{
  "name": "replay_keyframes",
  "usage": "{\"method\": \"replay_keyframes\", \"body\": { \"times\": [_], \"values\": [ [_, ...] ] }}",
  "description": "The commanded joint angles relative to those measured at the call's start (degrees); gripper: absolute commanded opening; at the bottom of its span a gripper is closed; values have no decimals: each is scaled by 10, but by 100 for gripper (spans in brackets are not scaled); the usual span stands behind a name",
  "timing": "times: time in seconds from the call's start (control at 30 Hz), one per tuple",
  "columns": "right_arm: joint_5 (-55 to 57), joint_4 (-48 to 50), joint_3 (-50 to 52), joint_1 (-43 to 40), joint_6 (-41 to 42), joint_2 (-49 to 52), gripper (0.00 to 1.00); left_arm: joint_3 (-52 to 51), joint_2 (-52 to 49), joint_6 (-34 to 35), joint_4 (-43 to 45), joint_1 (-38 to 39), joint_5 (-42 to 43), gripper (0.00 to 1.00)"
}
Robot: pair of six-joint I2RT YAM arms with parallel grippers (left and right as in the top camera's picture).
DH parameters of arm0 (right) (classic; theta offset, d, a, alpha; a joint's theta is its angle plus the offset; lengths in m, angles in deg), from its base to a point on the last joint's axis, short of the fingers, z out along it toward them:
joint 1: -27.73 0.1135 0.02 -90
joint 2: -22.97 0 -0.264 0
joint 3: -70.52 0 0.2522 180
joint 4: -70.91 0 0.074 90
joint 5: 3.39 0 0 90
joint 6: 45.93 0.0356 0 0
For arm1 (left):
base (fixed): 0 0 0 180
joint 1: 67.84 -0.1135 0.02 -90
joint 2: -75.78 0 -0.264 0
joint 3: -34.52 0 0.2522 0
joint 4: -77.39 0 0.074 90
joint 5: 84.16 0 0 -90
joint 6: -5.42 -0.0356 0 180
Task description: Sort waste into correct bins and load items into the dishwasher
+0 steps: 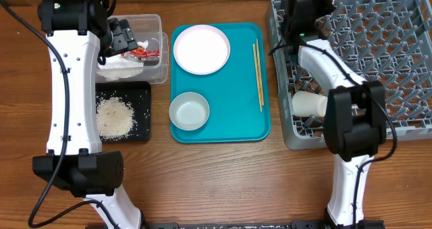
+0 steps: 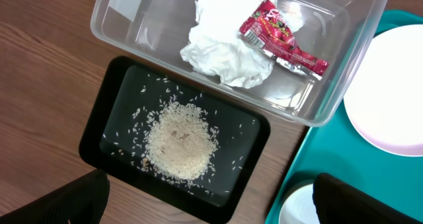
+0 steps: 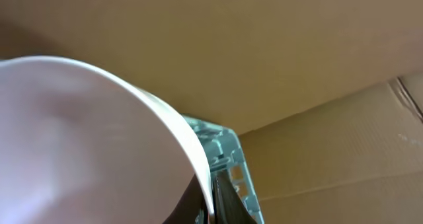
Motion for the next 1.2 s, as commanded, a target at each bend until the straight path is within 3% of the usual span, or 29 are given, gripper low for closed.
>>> {"method": "replay_keyframes", "body": {
  "times": [0.0, 0.73, 0.87, 1.17],
  "values": [
    [17, 7, -8, 8, -27, 6, 4, 3, -4, 4, 0, -3, 0, 100],
    [52, -10, -8, 57, -31, 24, 4, 3, -4, 4, 0, -3, 0, 100],
    [71, -10, -8, 65, -31, 24, 12, 3, -4, 4, 0, -3, 0, 100],
    [103, -3, -8, 78, -31, 24, 16, 3, -4, 4, 0, -3, 0, 100]
  ]
}}
